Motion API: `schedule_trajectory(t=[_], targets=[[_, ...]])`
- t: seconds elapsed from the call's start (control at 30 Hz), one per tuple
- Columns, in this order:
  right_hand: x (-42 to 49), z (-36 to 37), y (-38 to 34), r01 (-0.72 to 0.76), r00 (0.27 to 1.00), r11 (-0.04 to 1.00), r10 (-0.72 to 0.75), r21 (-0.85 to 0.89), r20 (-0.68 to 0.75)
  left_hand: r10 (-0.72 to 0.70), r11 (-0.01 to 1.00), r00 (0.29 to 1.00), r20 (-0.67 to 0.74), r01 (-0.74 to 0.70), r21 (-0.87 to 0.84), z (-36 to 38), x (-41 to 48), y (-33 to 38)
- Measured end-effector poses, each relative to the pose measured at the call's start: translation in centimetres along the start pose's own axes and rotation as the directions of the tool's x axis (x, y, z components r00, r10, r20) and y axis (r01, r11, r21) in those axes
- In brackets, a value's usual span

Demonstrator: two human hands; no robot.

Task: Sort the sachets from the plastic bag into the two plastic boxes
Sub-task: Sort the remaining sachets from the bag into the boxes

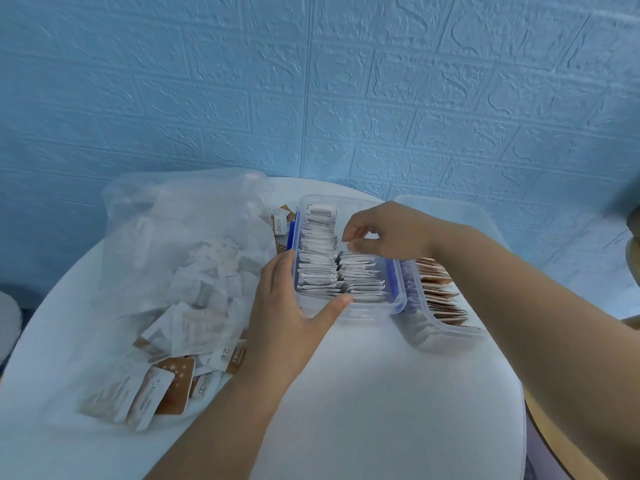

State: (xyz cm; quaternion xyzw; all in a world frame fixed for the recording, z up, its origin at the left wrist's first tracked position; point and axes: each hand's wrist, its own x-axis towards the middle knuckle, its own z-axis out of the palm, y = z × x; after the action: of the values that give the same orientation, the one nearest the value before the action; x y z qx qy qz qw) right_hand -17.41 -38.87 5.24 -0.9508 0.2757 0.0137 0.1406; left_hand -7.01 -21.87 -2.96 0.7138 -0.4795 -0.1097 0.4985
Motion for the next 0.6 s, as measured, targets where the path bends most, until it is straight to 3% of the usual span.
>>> schedule_trajectory(t=[0.17, 0.27, 0.4, 0.5, 0.6], targets=[[-2.8, 1.0, -4.6, 0.118, 0.977, 0.969, -0.074, 0.218, -0.199, 0.073, 0.996, 0.997, 0.013, -0.074, 0.055, -2.9, -2.2, 0.3], [-4.8, 2.7, -7.9, 0.212, 0.968, 0.927, -0.157, 0.309, -0.195, 0.058, 0.996, 0.998, -0.037, -0.055, 0.071, -6.2, -4.7, -0.6], [-6.1, 6.2, -11.7, 0.255, 0.967, 0.89, -0.234, 0.377, -0.101, 0.116, 0.934, 0.986, -0.119, -0.067, 0.351, -10.7, -7.7, -4.0], [-5.6, 9.2, -13.7, 0.288, 0.957, 0.895, -0.282, 0.34, -0.067, 0.084, 0.894, 0.985, -0.148, -0.009, 0.449, -12.5, -9.3, -5.7], [-4.6, 11.5, -14.3, 0.261, 0.962, 0.941, -0.234, 0.216, -0.142, 0.071, 0.846, 0.989, -0.128, 0.008, 0.532, -12.6, -10.0, -6.8]])
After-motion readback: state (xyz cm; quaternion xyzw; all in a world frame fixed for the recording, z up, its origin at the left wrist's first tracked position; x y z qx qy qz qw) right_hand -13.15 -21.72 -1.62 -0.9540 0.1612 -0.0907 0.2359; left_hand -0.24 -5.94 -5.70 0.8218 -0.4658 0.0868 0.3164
